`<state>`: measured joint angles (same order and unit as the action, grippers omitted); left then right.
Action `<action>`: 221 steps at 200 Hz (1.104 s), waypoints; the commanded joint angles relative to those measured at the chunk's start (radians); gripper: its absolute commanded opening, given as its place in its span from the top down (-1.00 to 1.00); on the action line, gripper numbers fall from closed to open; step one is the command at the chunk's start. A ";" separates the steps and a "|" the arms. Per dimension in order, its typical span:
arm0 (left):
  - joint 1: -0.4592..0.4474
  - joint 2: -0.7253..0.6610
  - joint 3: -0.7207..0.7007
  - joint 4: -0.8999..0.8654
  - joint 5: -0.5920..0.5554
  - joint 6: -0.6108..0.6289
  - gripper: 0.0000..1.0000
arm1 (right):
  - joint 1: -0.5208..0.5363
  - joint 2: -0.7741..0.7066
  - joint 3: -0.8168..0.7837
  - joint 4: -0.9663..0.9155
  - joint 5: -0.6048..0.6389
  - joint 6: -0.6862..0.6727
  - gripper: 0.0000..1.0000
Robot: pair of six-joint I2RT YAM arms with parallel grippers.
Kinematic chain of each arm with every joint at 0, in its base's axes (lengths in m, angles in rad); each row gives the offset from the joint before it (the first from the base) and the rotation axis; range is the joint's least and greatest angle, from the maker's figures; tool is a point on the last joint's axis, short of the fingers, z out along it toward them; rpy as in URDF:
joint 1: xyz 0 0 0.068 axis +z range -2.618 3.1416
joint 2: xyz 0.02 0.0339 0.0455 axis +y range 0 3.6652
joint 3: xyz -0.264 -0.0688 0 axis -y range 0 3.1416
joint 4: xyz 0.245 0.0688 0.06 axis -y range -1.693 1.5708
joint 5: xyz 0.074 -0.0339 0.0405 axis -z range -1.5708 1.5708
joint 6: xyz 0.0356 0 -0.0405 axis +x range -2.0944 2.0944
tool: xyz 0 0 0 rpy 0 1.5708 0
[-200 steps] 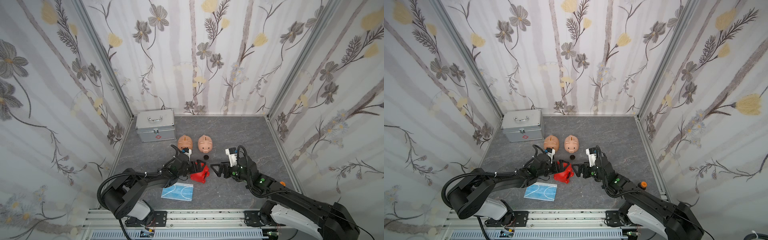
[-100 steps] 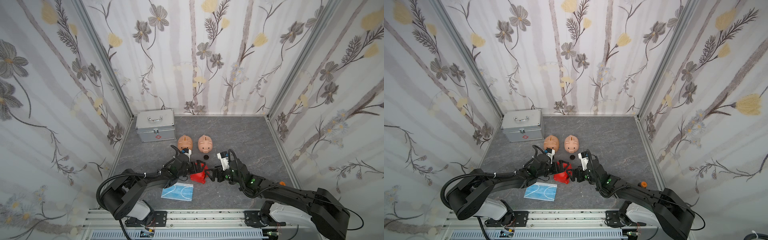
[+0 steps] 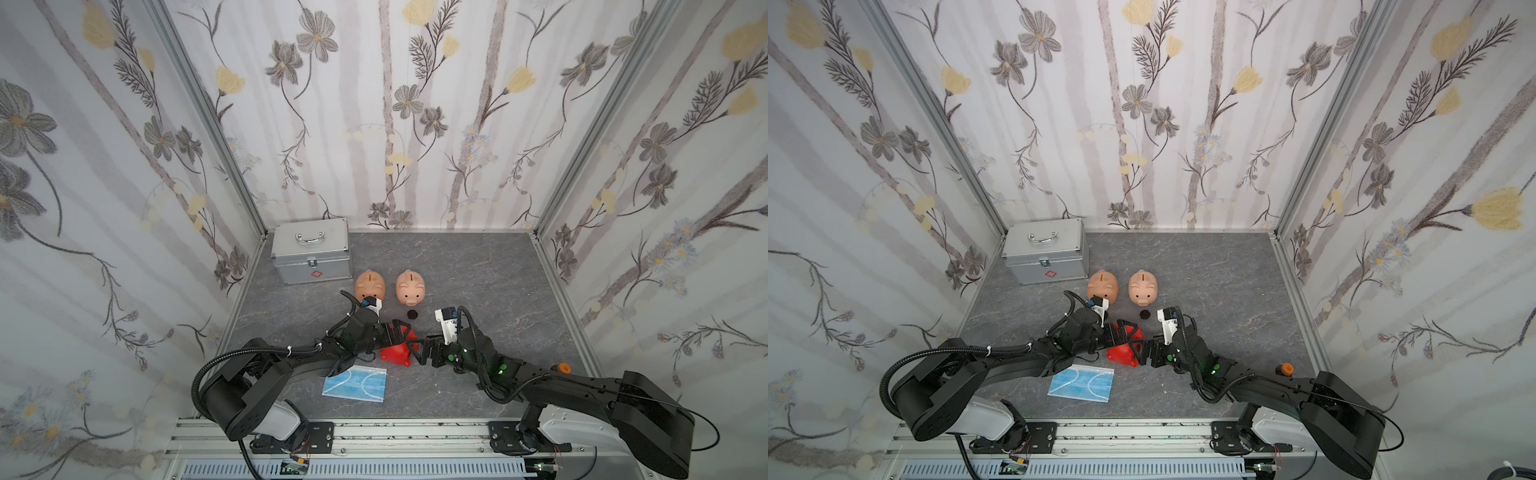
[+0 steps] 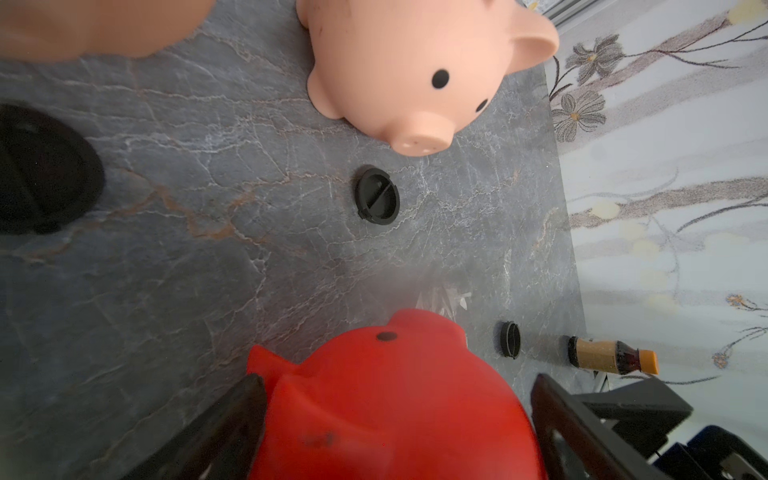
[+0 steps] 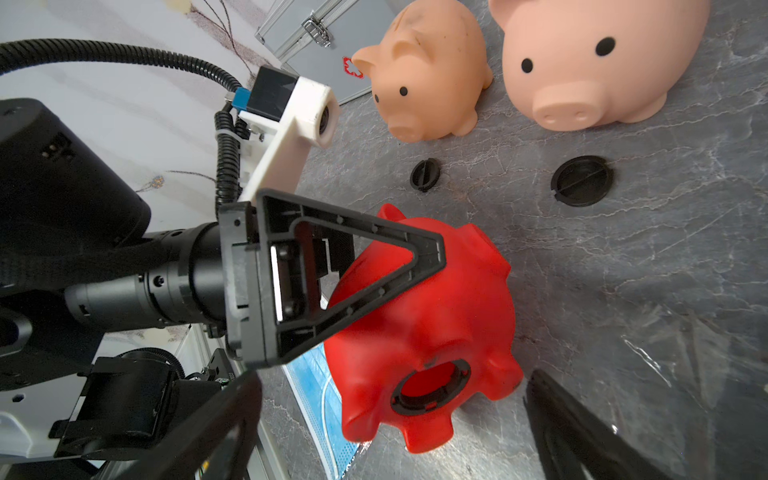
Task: Open piggy banks
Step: Adjust the piggy bank at the center of the board.
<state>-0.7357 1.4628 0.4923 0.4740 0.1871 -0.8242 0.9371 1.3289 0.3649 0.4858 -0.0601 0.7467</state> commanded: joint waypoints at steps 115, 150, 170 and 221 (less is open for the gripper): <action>-0.007 -0.006 -0.002 0.017 -0.008 -0.032 -1.00 | 0.005 0.122 0.066 0.022 0.015 0.014 -0.86; -0.007 -0.009 0.001 0.014 -0.009 -0.032 -1.00 | 0.002 0.151 0.069 0.021 0.049 0.050 -0.70; -0.007 -0.018 -0.001 0.020 -0.006 -0.037 -1.00 | -0.004 0.159 0.057 0.020 0.056 0.076 -0.67; 0.009 -0.073 -0.012 0.017 -0.005 -0.056 -1.00 | -0.030 0.162 0.018 0.031 0.040 0.118 -0.53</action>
<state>-0.7334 1.4174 0.4885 0.4747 0.1776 -0.8635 0.9150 1.4860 0.3973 0.5056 -0.0322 0.8261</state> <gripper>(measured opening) 0.998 0.781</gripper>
